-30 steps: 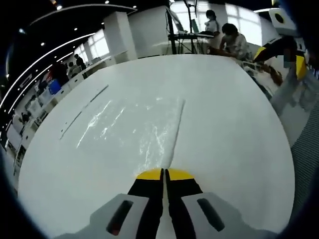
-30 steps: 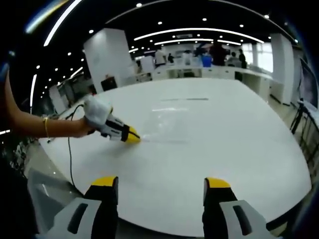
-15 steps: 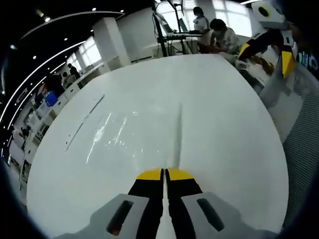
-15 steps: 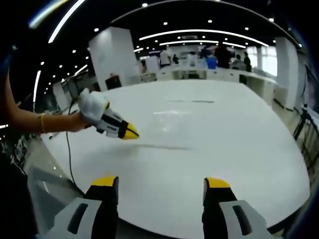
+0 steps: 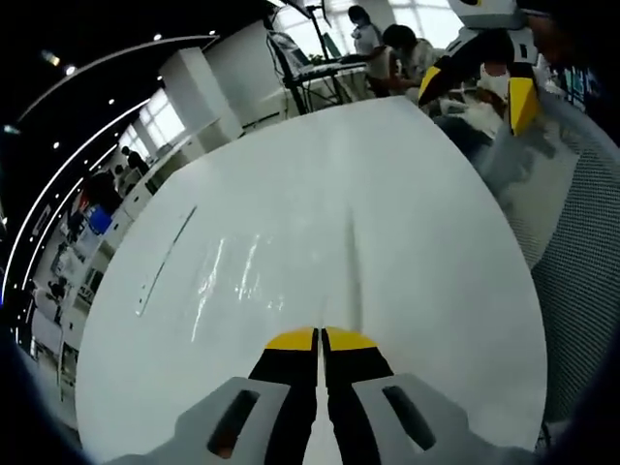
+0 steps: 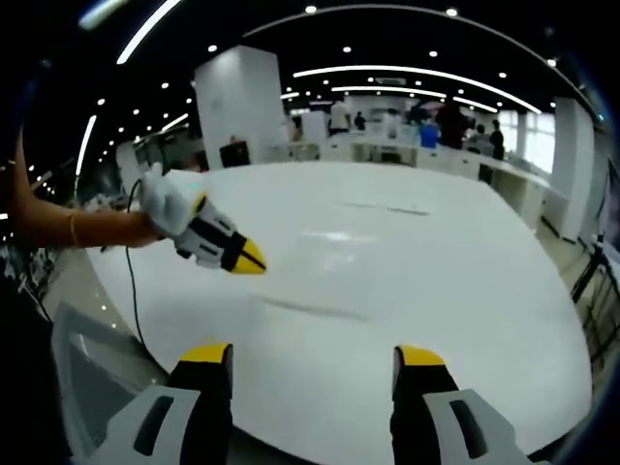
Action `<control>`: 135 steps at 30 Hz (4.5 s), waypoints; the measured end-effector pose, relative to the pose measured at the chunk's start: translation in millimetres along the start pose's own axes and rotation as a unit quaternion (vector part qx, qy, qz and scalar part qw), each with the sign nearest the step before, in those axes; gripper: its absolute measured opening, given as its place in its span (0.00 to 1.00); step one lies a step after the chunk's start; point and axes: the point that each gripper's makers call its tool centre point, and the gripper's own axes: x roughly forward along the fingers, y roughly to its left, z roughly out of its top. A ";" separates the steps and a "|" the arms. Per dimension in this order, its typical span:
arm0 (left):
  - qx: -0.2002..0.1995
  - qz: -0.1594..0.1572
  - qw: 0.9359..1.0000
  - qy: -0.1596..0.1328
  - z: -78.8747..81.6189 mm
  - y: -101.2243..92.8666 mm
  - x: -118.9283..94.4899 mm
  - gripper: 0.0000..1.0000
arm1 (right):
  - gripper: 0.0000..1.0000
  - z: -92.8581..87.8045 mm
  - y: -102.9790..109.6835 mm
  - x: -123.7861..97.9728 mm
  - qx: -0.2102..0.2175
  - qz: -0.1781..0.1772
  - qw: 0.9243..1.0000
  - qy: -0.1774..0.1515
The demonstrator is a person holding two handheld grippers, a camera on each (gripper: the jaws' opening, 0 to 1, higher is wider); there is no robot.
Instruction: Open the resealable bag by pulling the two sides of the seal apart until the entire bag opening is separated and visibly accessible.
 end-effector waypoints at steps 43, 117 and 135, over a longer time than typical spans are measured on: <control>0.039 -0.075 0.996 -0.003 16.8 -104.8 -63.3 0.00 | 0.44 3.9 93.5 41.0 -0.148 0.137 0.979 0.020; 0.062 -0.067 0.996 -0.008 32.5 -111.5 -85.8 0.08 | 0.00 -35.1 132.1 45.7 -0.298 0.201 0.930 0.078; 0.084 -0.110 0.990 0.001 31.2 -129.5 -73.7 0.09 | 0.00 -31.7 139.4 44.3 -0.326 0.207 0.919 0.076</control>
